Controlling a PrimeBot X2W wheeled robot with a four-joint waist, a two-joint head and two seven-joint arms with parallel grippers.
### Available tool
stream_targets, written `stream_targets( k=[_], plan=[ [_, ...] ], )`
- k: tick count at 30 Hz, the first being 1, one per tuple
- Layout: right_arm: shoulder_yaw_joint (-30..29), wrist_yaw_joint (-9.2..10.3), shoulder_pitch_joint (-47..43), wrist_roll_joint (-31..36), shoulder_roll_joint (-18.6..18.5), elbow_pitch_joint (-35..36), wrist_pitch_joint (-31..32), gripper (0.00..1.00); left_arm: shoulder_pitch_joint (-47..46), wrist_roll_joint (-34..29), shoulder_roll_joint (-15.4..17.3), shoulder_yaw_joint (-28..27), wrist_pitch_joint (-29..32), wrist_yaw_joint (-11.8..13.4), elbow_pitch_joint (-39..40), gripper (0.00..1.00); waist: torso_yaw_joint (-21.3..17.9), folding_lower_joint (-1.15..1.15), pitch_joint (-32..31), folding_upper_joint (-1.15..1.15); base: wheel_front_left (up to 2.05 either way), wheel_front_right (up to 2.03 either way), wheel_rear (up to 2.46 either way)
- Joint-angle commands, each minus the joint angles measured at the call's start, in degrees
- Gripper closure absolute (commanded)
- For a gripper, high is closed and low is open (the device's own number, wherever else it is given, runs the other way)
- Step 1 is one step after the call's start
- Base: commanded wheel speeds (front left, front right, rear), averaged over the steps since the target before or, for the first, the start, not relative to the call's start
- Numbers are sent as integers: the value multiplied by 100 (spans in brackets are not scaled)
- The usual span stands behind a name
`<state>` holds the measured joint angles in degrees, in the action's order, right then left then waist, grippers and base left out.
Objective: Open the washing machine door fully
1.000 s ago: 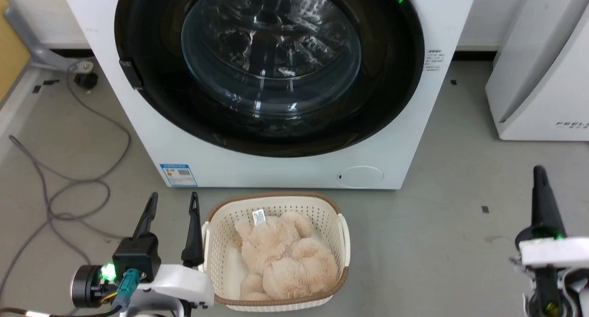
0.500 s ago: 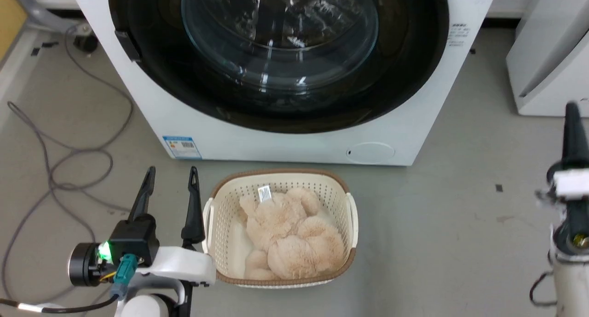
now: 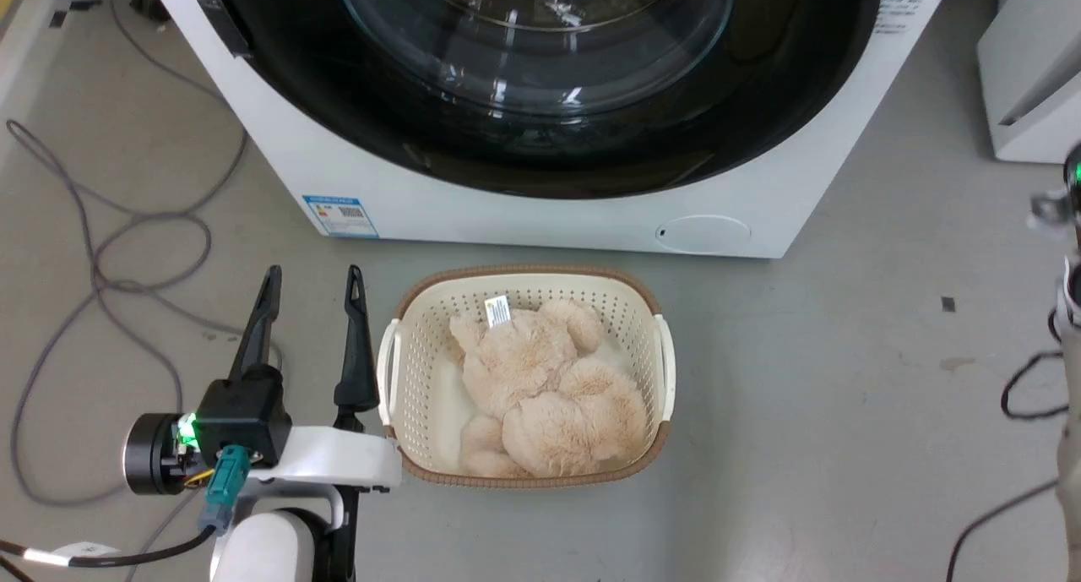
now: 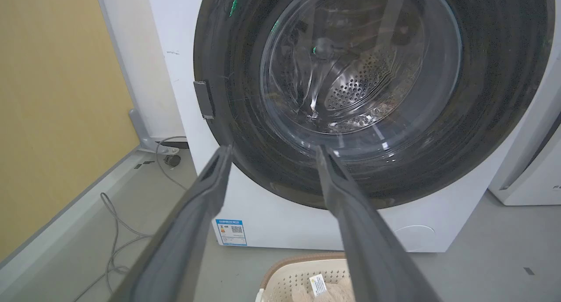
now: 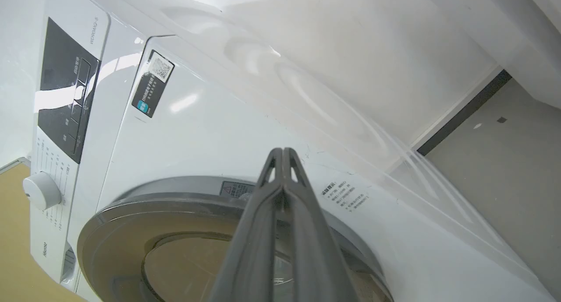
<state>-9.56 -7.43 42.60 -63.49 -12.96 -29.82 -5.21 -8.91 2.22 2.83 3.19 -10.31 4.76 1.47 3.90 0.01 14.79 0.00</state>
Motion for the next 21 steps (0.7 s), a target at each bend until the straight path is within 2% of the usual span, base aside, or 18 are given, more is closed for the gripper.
stream_targets(
  k=[1,21],
  plan=[
    [63,-4,282,-144,-65,-155,6,100,-113,32,4,30,-66,43,26,0,32,-1,69,0,0,0,0],
    [1046,-5,2067,-638,-424,-1609,359,100,-426,175,5,244,-306,233,96,0,482,-1,608,0,0,0,0]
  ],
)
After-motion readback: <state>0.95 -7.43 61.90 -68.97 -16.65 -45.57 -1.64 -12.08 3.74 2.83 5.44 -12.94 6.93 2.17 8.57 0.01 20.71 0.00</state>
